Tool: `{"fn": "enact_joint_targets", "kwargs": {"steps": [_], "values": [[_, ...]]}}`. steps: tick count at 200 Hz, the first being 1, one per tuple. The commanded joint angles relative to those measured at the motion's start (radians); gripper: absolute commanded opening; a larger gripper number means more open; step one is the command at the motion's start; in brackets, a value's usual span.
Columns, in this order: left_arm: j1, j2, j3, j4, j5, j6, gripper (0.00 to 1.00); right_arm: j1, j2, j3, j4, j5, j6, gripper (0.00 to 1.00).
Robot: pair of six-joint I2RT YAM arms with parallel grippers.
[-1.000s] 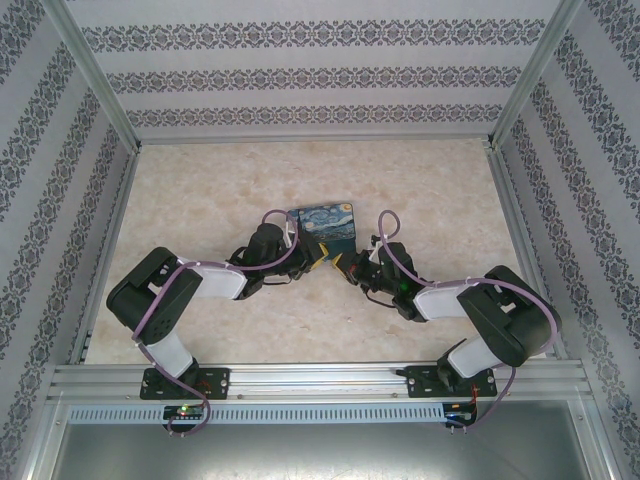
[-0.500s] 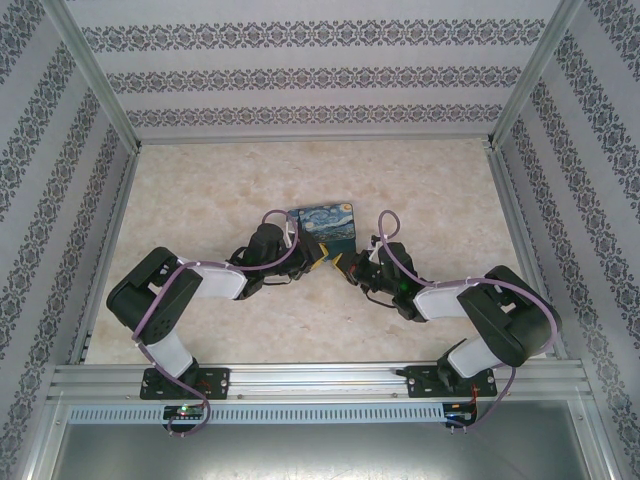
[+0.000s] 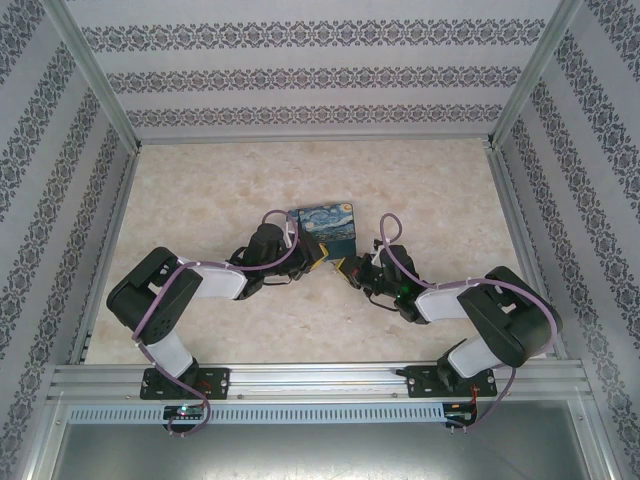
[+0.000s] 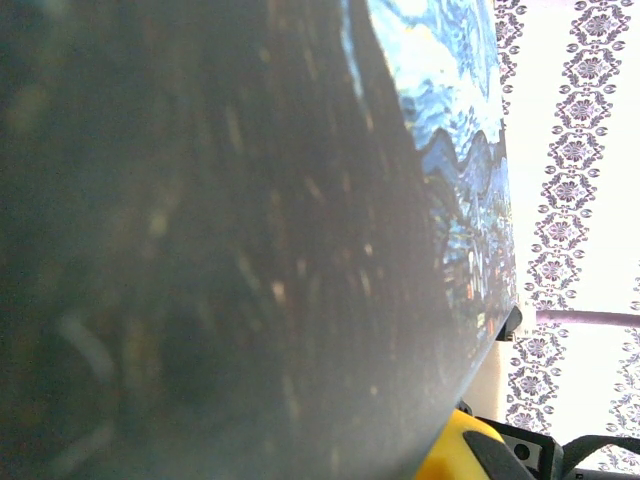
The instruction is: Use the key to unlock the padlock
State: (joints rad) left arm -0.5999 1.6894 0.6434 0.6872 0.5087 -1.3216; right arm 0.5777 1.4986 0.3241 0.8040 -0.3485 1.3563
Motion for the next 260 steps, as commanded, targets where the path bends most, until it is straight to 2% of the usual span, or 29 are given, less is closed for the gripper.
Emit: {"fn": "enact_joint_targets", "kwargs": {"steps": [1,260], "values": [[0.011,0.001,0.017,-0.002,0.005,0.005,0.00,-0.010,-0.024,-0.005,0.008,0.003,-0.011,0.00],[0.011,0.009,0.019,0.008,-0.003,-0.004,0.00,0.034,-0.029,0.064,-0.003,0.003,0.002,0.00]]}}
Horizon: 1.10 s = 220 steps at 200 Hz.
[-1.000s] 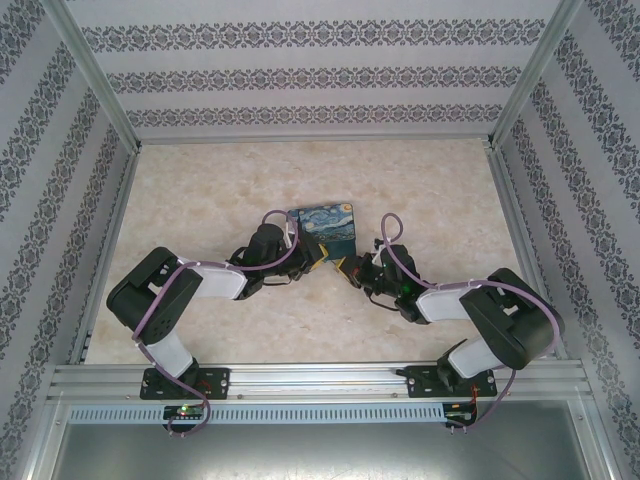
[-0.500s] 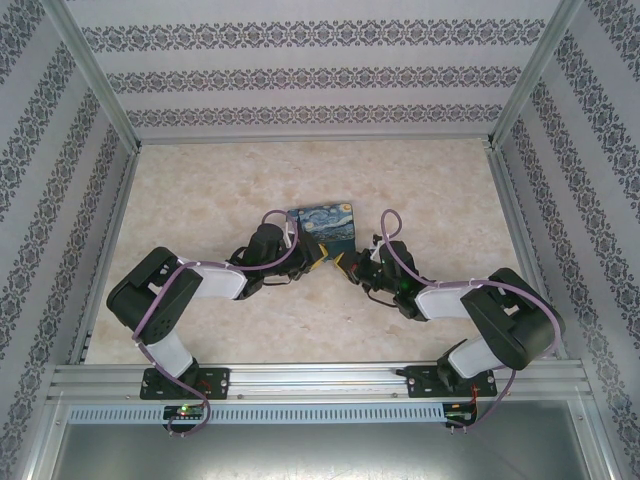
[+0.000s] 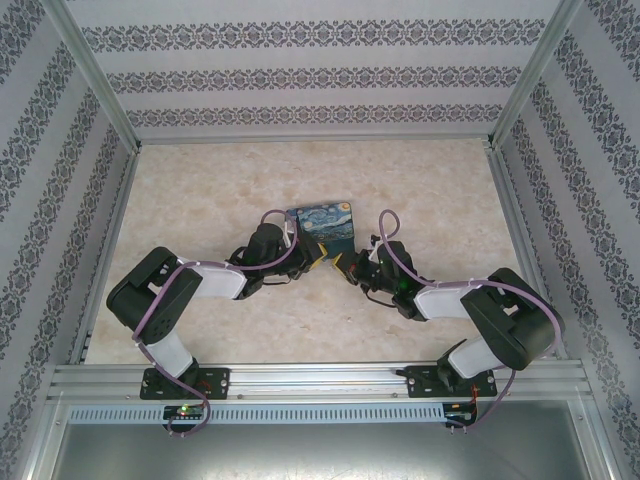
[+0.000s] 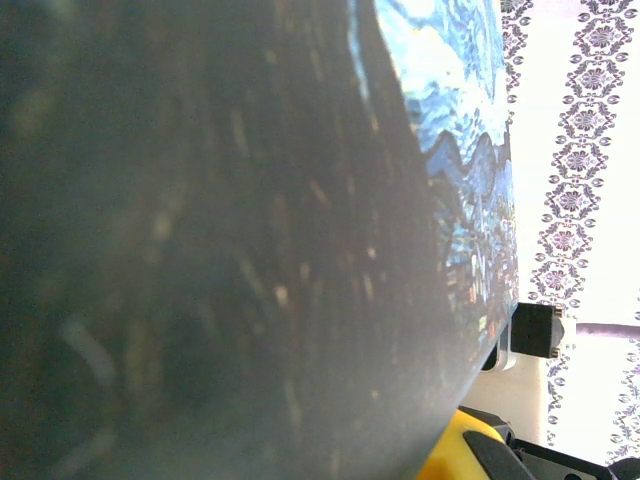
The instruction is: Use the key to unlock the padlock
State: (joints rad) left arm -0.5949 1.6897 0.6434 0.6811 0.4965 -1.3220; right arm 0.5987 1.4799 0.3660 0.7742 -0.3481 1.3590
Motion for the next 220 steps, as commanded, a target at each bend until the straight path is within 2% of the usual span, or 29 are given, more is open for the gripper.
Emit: {"fn": "enact_joint_targets", "kwargs": {"steps": [1,179,220], "values": [[0.006,0.009,0.019,0.014,0.009,-0.004,0.00,0.013,-0.010,0.022,0.027,0.002,-0.001,0.00],[0.006,0.016,0.013,0.024,0.015,-0.005,0.00,0.012,-0.037,0.045,0.005,-0.003,-0.005,0.00],[0.005,0.014,0.011,0.079,0.043,-0.055,0.00,-0.008,-0.015,0.045,0.034,-0.024,-0.008,0.00]]}}
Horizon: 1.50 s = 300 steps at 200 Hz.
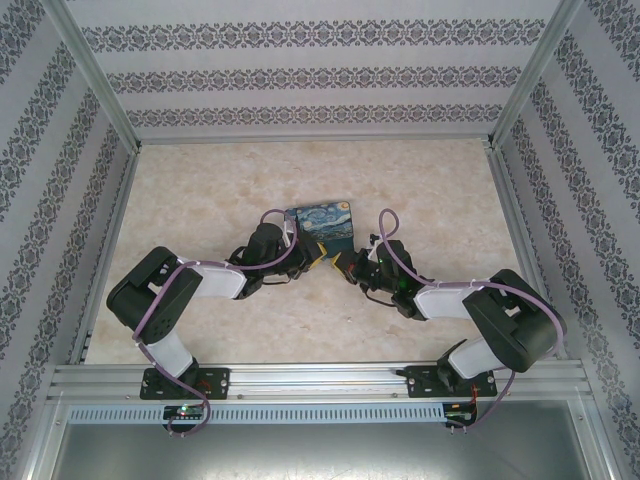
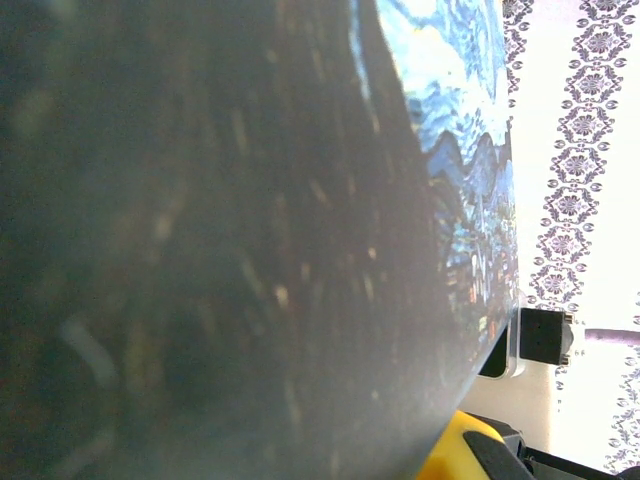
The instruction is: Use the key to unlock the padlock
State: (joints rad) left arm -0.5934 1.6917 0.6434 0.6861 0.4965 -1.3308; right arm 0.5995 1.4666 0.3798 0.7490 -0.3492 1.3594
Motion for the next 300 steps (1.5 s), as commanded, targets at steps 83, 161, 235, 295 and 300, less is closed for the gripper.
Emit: {"fn": "enact_joint_targets", "kwargs": {"steps": [83,161,235,295,300], "values": [[0.004,-0.008,0.015,0.181,0.103,-0.147,0.00,-0.079,-0.009,0.043,0.096,-0.110,0.006,0.00],[0.004,-0.015,0.017,0.181,0.117,-0.136,0.00,-0.121,0.049,0.048,0.186,-0.154,0.091,0.00],[0.004,-0.014,0.011,0.237,0.119,-0.145,0.00,-0.127,0.093,0.074,0.224,-0.186,0.178,0.00],[-0.003,-0.011,0.022,0.258,0.105,-0.191,0.00,-0.099,0.120,0.112,0.228,-0.183,0.188,0.00],[-0.004,-0.009,0.022,0.263,0.103,-0.197,0.00,-0.093,0.122,0.117,0.228,-0.181,0.188,0.00]]}}
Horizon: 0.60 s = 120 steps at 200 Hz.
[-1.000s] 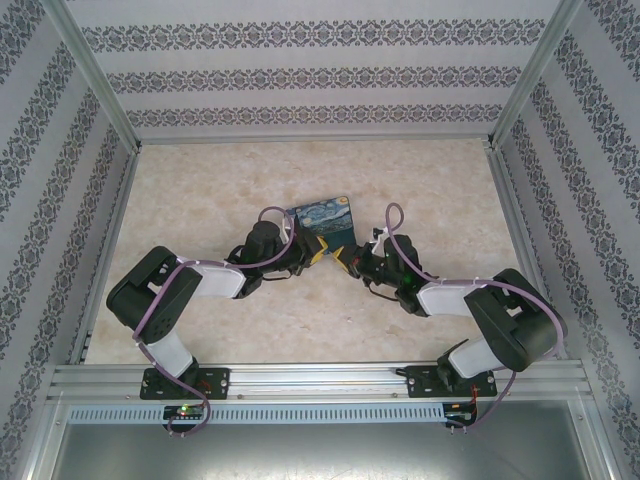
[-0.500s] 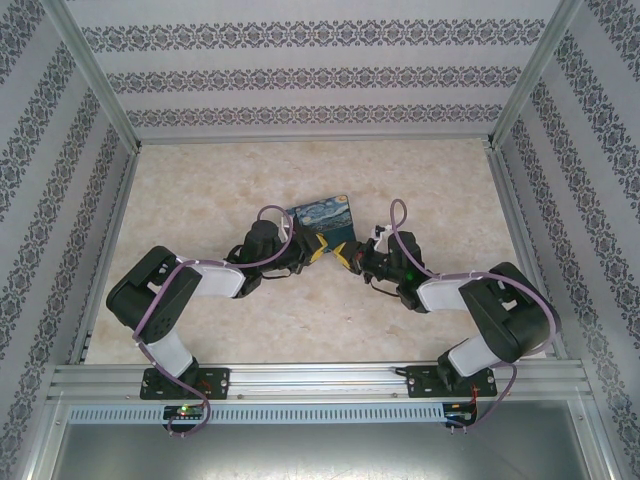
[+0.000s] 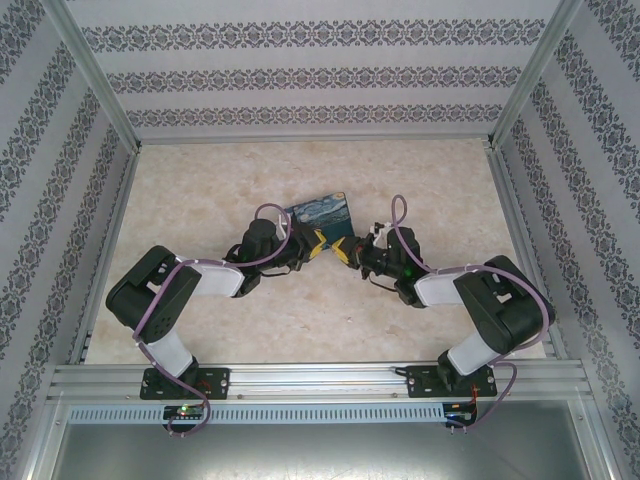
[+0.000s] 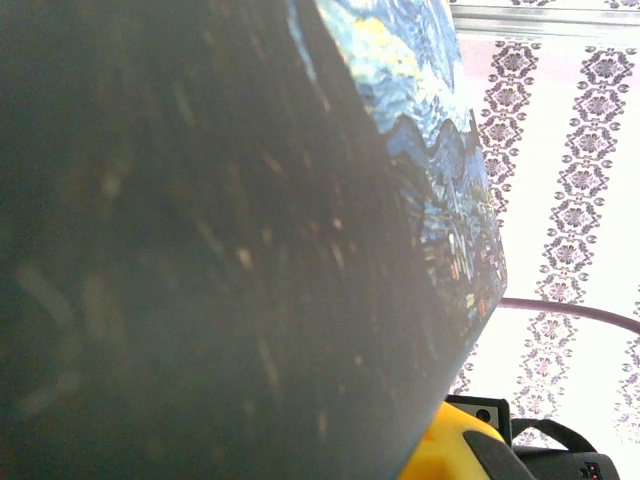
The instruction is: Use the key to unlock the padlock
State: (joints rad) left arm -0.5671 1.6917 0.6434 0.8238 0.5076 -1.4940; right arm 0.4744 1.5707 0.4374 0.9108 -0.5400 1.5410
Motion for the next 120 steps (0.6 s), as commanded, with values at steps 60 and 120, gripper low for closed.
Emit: {"fn": "enact_joint_targets", "kwargs": {"steps": [60,120], "values": [[-0.045,0.016,0.020,0.195,0.078,-0.101,0.00,0.049,0.051,0.078,0.072,0.038,0.001,0.00],[-0.051,-0.001,0.026,0.082,0.080,-0.030,0.00,0.039,0.047,0.062,0.060,0.063,-0.019,0.00]]}}
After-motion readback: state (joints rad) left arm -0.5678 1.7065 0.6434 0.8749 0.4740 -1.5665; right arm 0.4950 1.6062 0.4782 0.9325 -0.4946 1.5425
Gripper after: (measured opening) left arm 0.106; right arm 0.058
